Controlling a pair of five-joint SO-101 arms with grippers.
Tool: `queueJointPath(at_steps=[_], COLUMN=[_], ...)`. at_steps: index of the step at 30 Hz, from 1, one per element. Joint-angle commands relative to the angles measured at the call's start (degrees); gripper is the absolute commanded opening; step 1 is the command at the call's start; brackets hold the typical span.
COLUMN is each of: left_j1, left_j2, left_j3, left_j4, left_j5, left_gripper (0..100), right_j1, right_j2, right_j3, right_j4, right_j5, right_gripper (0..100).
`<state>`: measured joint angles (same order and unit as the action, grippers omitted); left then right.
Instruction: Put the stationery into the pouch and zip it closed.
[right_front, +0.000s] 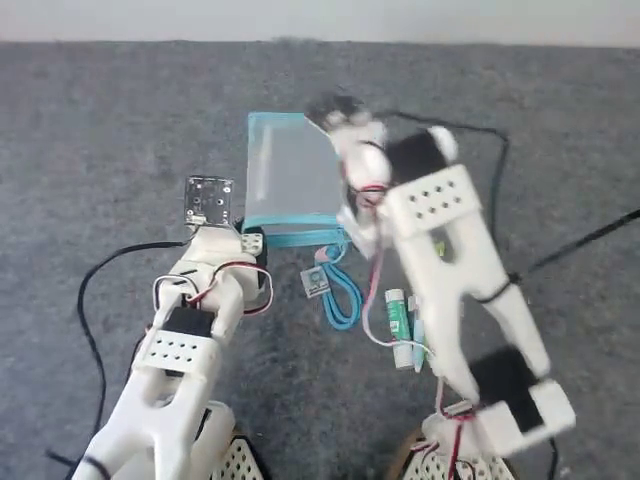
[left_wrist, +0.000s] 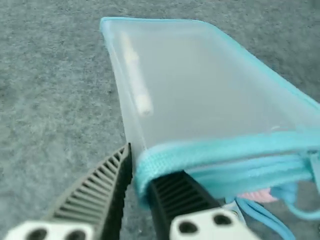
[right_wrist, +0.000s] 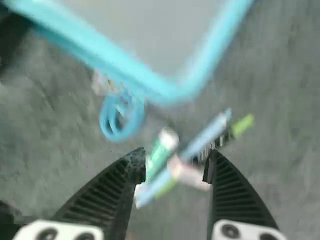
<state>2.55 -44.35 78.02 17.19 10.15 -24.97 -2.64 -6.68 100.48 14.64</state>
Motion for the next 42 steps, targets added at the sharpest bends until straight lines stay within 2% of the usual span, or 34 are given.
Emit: queueJointPath(at_steps=[1, 6, 12, 18, 29, 33, 37, 42], left_j1=[-1.49, -1.23, -1.32, -1.14, -1.23, -1.23, -1.23, -1.23], left_j2=[-0.70, -0.35, -0.26, -0.26, -0.26, -0.26, -0.26, -0.26], left_j3=[-0.66, -0.66, -0.66, -0.66, -0.66, -0.66, -0.66, -0.66], left_j4=[-1.67, -1.67, -1.49, -1.49, -1.58, -1.49, -1.49, -1.49], left_j5=[0.09, 0.09, 0.09, 0.09, 0.09, 0.09, 0.09, 0.09], left_gripper=[1, 1, 1, 1, 1, 1, 1, 1], right_j1=[6.29, 12.62, 12.88, 13.41, 9.54, 9.98, 10.86, 17.19], right_j2=[-10.15, -18.42, -18.95, -18.95, -14.37, -6.64, -1.54, -1.10], right_j3=[14.77, 35.60, 42.64, 41.76, 40.09, 37.71, 32.35, 31.12], right_j4=[-4.09, -15.25, -21.58, -22.55, -25.19, -28.09, -25.45, -26.59], right_j5=[5.71, 10.37, 6.86, -16.00, -47.21, -48.26, -48.26, -46.33], right_gripper=[19.9, 19.9, 19.9, 19.9, 20.3, 19.9, 19.6, 9.6])
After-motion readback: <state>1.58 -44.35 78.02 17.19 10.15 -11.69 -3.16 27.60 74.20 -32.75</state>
